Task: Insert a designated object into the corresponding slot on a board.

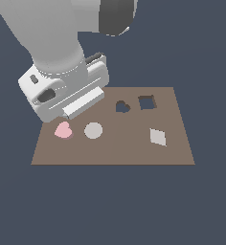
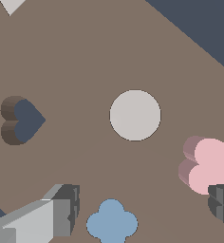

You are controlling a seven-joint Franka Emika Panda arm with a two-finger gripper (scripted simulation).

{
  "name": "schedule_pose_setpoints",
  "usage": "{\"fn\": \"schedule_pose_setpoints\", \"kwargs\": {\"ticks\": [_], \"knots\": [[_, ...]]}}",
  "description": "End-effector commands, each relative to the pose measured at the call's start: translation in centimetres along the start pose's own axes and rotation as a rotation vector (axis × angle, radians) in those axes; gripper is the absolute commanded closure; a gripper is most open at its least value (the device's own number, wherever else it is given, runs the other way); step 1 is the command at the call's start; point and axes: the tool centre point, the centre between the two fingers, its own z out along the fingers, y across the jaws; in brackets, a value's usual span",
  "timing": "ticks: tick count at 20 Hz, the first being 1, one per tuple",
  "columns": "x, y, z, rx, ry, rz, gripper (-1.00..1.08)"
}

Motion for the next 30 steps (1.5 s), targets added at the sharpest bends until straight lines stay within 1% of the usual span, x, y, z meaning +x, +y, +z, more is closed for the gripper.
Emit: {"fn": "schedule_pose_setpoints", "kwargs": {"ticks": [1,9,16,23,30], "knots": [[-0.3,1.2,0.7,-0.001,0.000,-0.084,-0.92],[-0.6,4.6,2.7,-0.005,-0.002,-0.306,-0.92],[-0.4,6.7,3.9,-0.008,-0.004,-0.441,-0.92],[0.0,7.8,4.5,-0.009,-0.005,-0.515,-0.92],[0.1,7.9,4.6,-0.009,-0.005,-0.524,-0.92]]}}
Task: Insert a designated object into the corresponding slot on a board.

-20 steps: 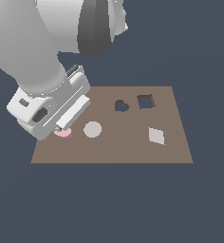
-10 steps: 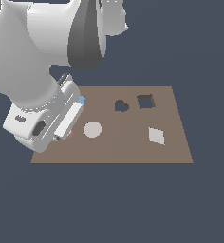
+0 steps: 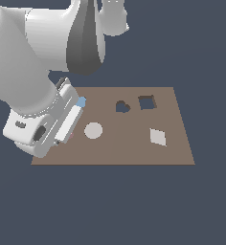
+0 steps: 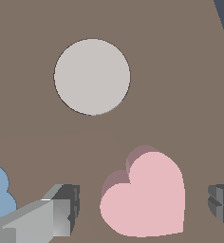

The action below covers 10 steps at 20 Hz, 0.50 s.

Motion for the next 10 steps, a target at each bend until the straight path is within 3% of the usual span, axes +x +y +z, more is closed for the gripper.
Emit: {"fn": "schedule_pose_setpoints", "kwargs": {"ticks": [1,10], "knots": [[0.1,-0.1,-0.1,0.000,0.000,0.004,-0.92],[0.1,-0.1,1.3,0.000,0.000,0.006,-0.92]]}}
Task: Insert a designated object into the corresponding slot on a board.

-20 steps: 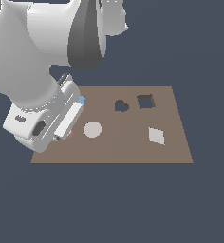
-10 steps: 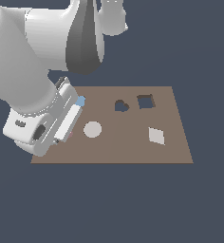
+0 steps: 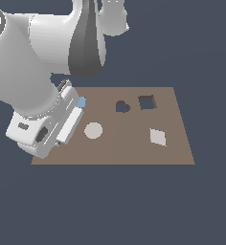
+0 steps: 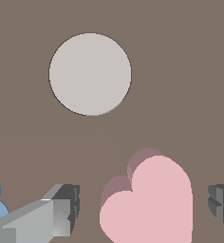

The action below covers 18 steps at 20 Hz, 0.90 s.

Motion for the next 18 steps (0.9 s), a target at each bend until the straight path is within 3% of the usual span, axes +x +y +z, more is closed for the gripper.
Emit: {"fn": "schedule_pose_setpoints", "kwargs": {"ticks": [1,4,5,18], "knots": [[0.01,-0.08,0.82,0.001,0.000,0.001,-0.92],[-0.01,-0.09,1.17,0.001,0.000,0.001,-0.92],[-0.01,-0.09,1.17,0.001,0.000,0.001,1.08],[-0.01,-0.06,0.73,0.001,0.000,0.001,1.08]]}}
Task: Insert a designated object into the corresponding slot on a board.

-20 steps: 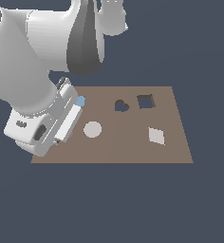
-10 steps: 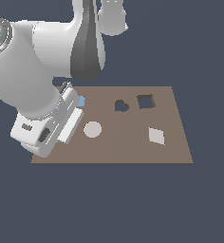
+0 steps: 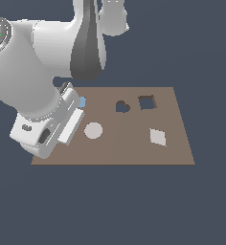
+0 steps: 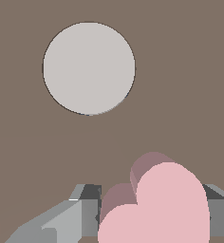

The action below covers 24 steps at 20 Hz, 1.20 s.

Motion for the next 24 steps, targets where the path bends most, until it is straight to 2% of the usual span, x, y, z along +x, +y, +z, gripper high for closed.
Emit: {"fn": "schedule_pose_setpoints", "kwargs": {"ticks": [1,7,13,18,24], "knots": [[0.0,0.0,-0.3,-0.001,0.000,0.000,1.08],[0.4,-0.4,-0.1,0.000,0.000,-0.007,1.08],[2.2,-2.0,-0.2,0.000,0.000,-0.034,1.08],[4.7,-4.4,-0.3,-0.001,0.000,-0.074,1.08],[8.8,-8.9,-0.5,-0.001,0.000,-0.143,1.08]]}}
